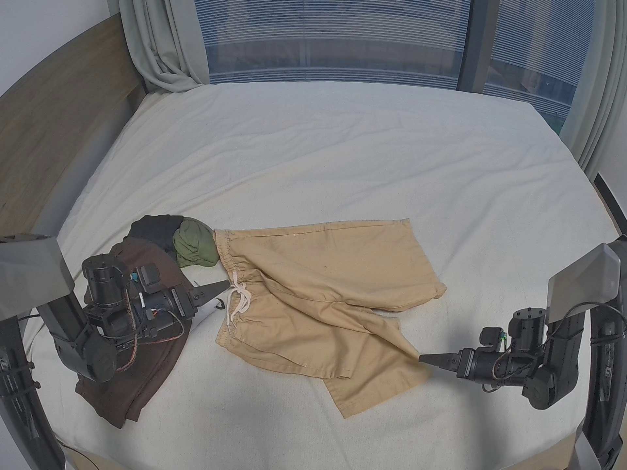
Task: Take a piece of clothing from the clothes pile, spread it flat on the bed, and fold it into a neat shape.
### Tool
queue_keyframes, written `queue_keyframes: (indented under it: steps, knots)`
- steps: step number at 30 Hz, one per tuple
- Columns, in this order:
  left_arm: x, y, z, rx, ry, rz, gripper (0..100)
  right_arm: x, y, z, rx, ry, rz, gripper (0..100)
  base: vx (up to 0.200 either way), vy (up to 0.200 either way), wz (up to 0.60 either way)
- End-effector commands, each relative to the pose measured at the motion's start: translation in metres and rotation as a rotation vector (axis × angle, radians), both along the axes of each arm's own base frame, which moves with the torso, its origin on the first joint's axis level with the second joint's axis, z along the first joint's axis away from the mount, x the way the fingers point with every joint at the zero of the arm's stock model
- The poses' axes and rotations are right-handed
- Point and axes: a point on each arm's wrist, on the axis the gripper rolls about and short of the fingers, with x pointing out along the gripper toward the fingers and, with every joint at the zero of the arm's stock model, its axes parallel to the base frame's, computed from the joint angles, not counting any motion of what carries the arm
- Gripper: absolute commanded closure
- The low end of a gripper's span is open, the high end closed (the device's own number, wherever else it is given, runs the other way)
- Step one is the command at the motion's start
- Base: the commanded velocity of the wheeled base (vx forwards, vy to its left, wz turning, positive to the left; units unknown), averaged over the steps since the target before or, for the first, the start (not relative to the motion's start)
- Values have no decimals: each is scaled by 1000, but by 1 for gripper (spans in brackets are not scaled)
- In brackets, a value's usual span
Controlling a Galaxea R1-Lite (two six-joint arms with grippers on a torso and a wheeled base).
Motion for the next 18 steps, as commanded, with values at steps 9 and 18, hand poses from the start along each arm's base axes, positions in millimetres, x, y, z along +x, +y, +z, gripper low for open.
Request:
queue_keyframes:
  steps: [9, 18]
  knots:
    - [1, -1, -2, -1, 2, -1, 0, -8, 28, -19, -77, 46, 15, 0, 0, 0, 0]
    - [1, -1, -1, -1, -5, -1, 0, 2, 39, -16, -39, 26, 14, 0, 0, 0, 0]
